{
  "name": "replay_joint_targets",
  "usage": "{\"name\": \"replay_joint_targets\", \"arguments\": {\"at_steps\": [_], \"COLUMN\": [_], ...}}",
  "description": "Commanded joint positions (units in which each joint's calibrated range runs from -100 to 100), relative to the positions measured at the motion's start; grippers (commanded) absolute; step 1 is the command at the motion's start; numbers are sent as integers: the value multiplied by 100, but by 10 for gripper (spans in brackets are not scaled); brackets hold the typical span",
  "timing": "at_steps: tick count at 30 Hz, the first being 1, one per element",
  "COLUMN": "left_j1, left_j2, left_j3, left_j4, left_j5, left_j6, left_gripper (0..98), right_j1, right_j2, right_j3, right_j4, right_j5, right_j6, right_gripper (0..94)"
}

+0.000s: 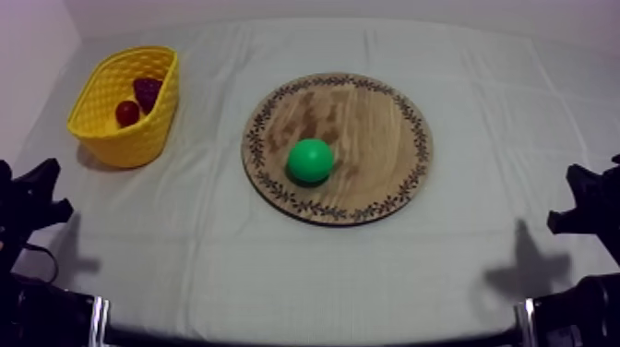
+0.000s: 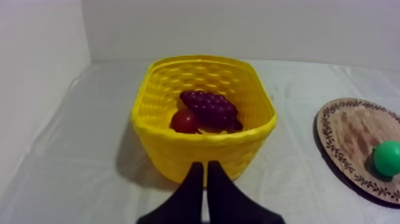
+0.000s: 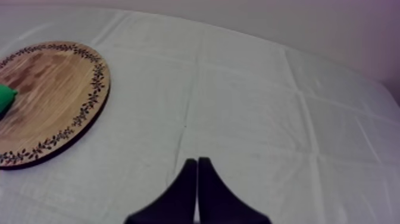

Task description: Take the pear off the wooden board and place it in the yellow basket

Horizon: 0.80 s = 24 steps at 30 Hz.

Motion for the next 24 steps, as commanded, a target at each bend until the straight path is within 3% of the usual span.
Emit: {"name": "replay_joint_targets", "arguments": {"at_steps": [1, 24], "left_j1": [-10, 96], "left_j2": [0, 6], "left_j3": [0, -73], "left_j4": [0, -16], "left_j5": [1, 186], "left_j6": [-81, -123], "left_gripper": [0, 0], "right_j1": [1, 1], "right_j2": [1, 1], "right_j3": [5, 5], "right_j4": [1, 1], "right_j5": [3, 3], "right_j6": [-4, -4], "right_gripper": [5, 5]}}
